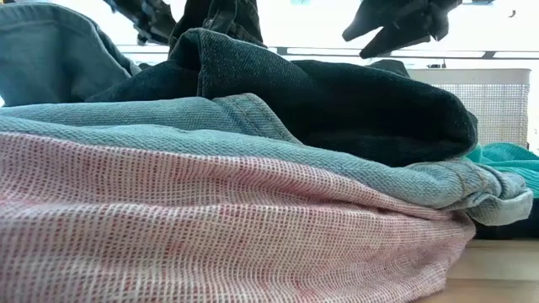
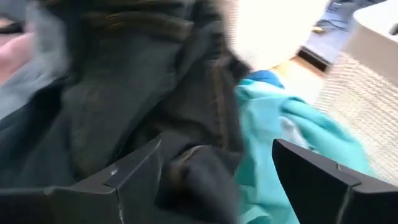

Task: Sort clothes
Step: Put the light blue shorts into the left white bin

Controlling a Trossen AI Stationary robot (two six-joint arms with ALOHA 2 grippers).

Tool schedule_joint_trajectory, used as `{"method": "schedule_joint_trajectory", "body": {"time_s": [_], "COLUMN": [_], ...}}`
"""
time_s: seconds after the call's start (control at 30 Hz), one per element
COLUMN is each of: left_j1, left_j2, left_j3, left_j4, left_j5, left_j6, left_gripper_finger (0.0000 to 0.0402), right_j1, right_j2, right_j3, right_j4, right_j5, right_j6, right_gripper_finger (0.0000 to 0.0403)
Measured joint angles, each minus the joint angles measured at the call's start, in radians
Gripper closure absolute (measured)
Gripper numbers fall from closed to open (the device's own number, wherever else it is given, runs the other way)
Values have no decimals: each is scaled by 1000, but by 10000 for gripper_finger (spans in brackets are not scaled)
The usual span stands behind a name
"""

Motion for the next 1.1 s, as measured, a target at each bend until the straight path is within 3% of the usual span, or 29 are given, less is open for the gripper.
{"method": "schedule_joint_trajectory", "body": {"time_s": [0.17, 0.4, 0.53, 0.67, 0.83, 0.97, 1.1], "left_j1": [-274, -589, -720, -823, -901, -919, -919], "left_j2": [-31, 37, 96, 166, 253, 310, 347], "left_j3": [0, 0, 0, 0, 0, 0, 0], "left_j4": [-77, -66, -65, -61, -59, -49, -13], "left_j5": [-261, -437, -513, -596, -706, -753, -750], "left_j6": [-29, -98, -153, -200, -228, -239, -246], "left_gripper_finger": [336, 356, 360, 361, 361, 361, 361], "right_j1": [14, 6, 33, 77, 131, 115, 53], "right_j2": [40, 89, 52, 38, 38, 37, 39], "right_j3": [0, 6, 75, 181, 277, 237, 90], "right_j4": [173, 300, 167, -77, -489, -720, -640], "right_j5": [-112, -164, -202, -253, -297, -351, -370], "right_j6": [-182, -274, -219, -107, 203, 450, 482], "right_gripper_finger": [112, 112, 112, 112, 112, 112, 112]}}
